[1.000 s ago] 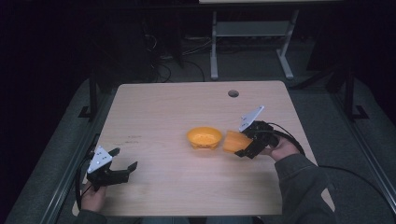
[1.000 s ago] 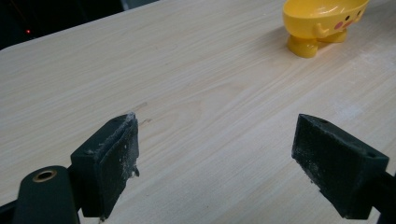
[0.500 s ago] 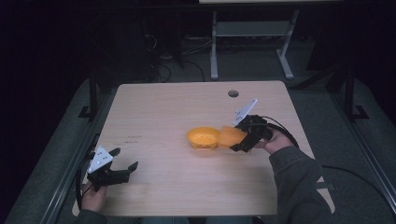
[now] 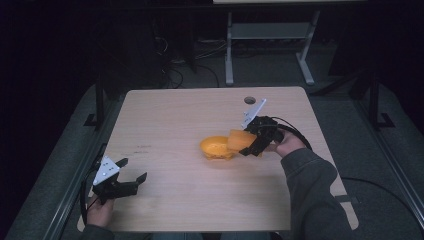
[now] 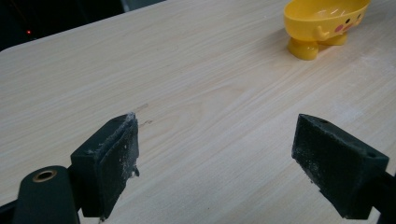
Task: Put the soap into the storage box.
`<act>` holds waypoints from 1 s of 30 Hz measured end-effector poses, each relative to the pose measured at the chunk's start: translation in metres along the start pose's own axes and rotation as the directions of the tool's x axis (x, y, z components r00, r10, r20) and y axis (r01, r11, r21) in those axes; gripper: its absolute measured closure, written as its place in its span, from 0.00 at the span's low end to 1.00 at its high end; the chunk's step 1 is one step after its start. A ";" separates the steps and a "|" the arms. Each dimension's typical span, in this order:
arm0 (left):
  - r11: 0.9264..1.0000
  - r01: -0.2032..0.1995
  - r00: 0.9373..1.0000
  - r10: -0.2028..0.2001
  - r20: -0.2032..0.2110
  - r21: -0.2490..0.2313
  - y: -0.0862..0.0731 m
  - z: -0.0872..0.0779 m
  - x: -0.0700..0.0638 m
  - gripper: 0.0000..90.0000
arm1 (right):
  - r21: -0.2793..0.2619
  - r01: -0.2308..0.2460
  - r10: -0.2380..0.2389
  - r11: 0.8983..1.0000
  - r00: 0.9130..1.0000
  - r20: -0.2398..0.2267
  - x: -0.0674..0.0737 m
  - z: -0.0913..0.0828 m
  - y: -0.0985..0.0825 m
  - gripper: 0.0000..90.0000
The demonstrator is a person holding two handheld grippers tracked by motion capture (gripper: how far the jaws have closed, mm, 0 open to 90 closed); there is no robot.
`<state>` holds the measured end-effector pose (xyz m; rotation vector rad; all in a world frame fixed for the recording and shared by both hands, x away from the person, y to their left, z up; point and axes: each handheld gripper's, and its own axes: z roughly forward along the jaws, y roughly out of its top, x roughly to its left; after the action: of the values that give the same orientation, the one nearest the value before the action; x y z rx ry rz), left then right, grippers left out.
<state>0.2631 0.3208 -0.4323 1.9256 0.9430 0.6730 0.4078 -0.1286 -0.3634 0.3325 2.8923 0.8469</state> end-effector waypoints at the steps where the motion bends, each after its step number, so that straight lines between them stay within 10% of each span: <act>1: 1.000 0.000 1.000 0.000 0.000 0.000 0.000 0.000 0.000 0.16 | 0.001 0.008 -0.008 1.000 1.000 0.002 -0.001 0.000 0.002 0.23; 30: 1.000 0.003 1.000 -0.003 0.003 -0.001 0.000 0.001 0.000 0.16 | -0.027 0.088 -0.089 0.996 0.995 -0.049 -0.015 0.026 0.046 0.23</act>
<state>0.2636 0.3206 -0.4324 1.9234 0.9430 0.6683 0.4353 -0.0809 -0.3591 0.1819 2.9150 0.8884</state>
